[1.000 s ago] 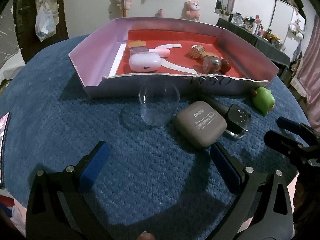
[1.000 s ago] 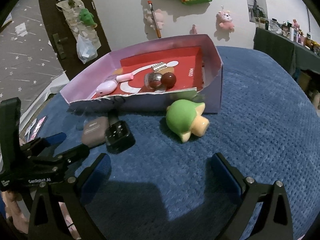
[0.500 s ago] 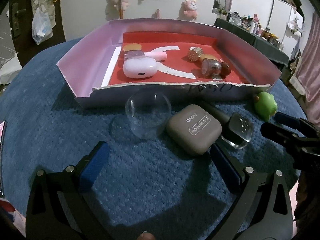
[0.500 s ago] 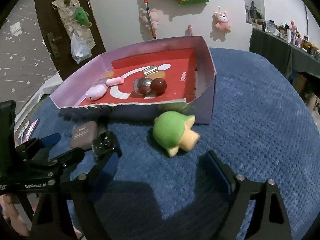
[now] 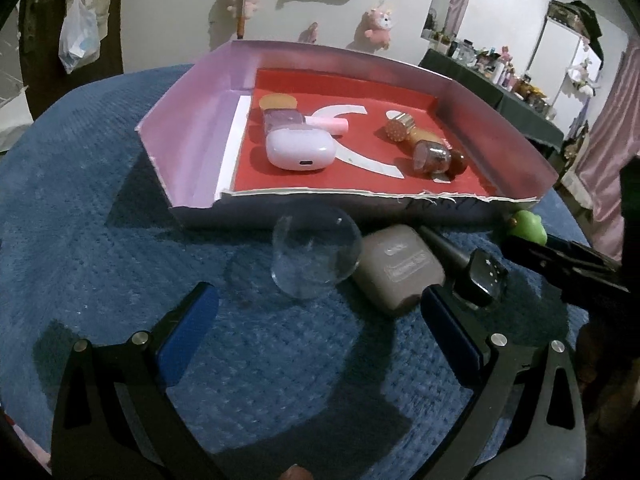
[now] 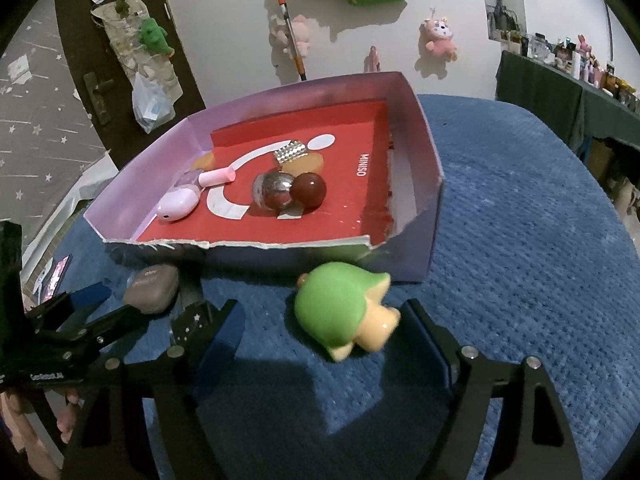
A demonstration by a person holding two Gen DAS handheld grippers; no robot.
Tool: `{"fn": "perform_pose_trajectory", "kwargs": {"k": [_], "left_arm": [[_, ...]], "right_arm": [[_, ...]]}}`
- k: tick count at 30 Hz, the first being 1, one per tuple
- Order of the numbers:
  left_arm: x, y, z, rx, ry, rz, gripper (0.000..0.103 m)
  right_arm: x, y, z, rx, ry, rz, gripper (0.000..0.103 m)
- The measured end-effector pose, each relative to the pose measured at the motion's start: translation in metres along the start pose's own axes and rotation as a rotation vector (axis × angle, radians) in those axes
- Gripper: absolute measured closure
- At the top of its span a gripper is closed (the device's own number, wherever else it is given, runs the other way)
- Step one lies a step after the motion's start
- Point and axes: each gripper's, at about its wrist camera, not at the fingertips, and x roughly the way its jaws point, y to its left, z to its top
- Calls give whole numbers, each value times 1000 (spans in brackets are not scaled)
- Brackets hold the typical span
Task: Organize rigid objects
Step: 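Grasp the clear glass cup with the left tool while the right tool holds the green toy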
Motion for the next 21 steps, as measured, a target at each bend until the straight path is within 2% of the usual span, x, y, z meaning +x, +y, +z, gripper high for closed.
{"fn": "perform_pose_trajectory", "kwargs": {"k": [5, 11, 15, 19, 21], "left_arm": [[-6, 16, -4, 2, -10, 2, 0], [5, 21, 8, -15, -3, 56, 0], [9, 17, 14, -5, -9, 82, 14], [11, 17, 17, -15, -10, 105, 15], [13, 14, 16, -1, -10, 125, 18]], "right_arm": [[2, -1, 1, 2, 4, -2, 20], [6, 4, 4, -11, 5, -42, 25], [7, 2, 5, -8, 5, -56, 31], [8, 2, 6, -11, 2, -80, 38], [8, 2, 6, -14, 1, -94, 43]]}}
